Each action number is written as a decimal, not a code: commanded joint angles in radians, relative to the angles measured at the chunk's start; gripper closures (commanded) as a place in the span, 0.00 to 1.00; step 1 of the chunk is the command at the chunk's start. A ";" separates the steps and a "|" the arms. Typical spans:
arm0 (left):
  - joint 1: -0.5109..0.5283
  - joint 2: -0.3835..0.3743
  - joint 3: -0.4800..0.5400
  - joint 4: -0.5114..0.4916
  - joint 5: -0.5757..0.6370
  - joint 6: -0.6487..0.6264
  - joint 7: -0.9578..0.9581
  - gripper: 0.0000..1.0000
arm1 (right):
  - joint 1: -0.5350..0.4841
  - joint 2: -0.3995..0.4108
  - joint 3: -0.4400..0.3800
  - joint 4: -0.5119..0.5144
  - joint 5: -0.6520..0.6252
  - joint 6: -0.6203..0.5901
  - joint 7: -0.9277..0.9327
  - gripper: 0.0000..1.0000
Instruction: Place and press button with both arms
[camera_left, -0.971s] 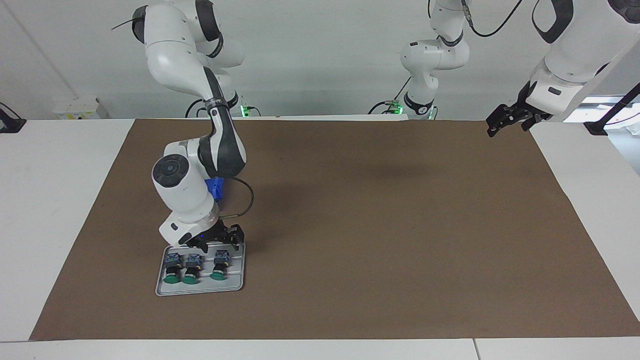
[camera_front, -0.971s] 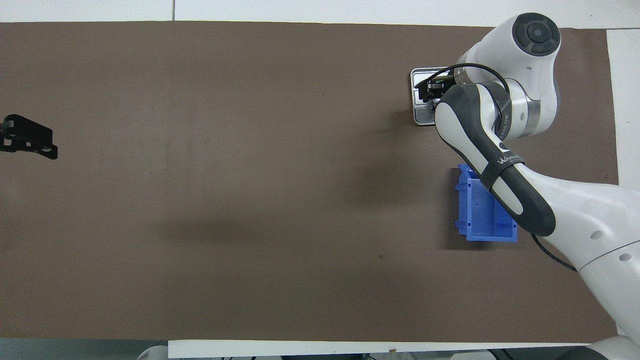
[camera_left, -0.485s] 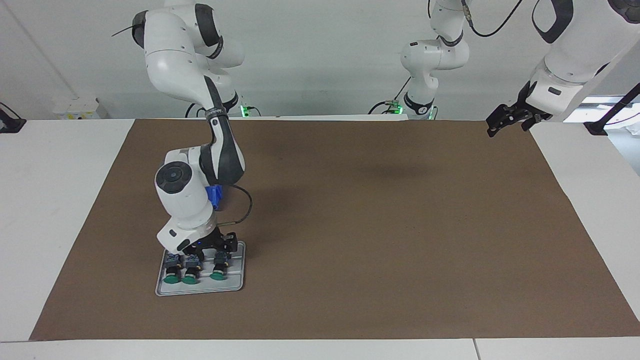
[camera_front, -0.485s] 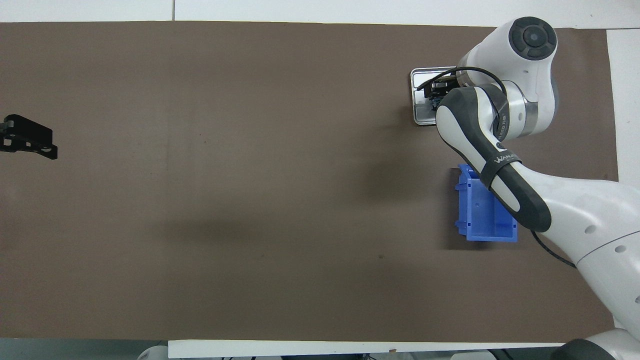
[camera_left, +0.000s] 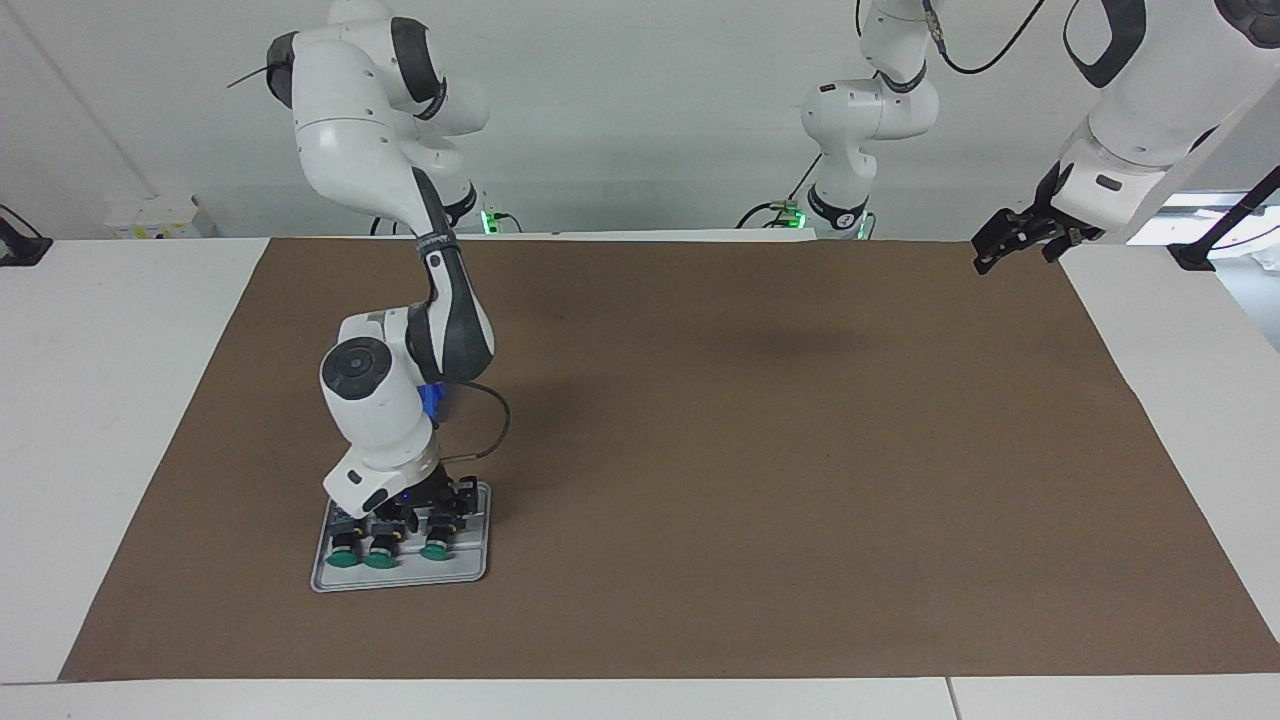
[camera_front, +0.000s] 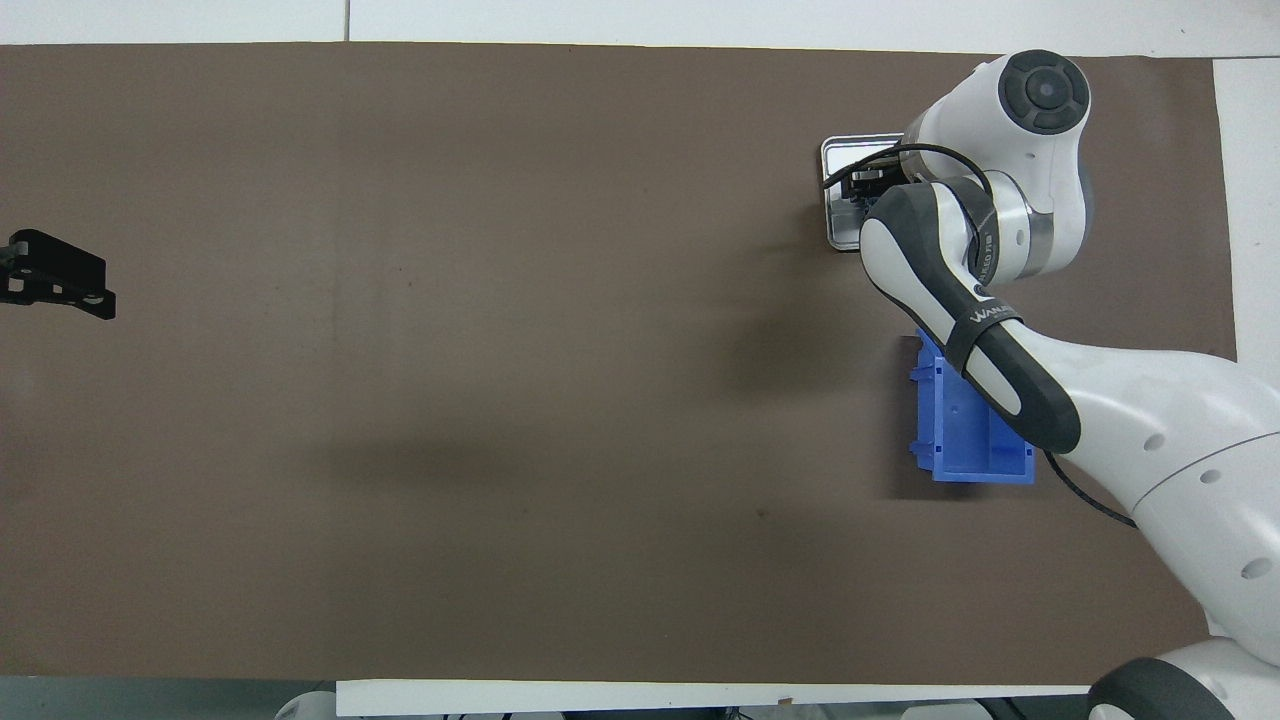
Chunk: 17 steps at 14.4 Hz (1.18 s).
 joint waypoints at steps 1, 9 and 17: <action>-0.003 -0.021 0.004 -0.022 0.008 -0.006 0.003 0.00 | -0.009 -0.004 0.009 -0.028 -0.004 0.026 0.007 0.51; -0.005 -0.021 0.004 -0.022 0.008 -0.004 0.004 0.00 | 0.006 -0.087 0.010 0.099 0.004 -0.295 0.036 1.00; 0.003 -0.022 0.004 -0.022 0.008 -0.007 0.006 0.00 | 0.214 -0.326 0.027 -0.016 0.125 -0.548 0.667 1.00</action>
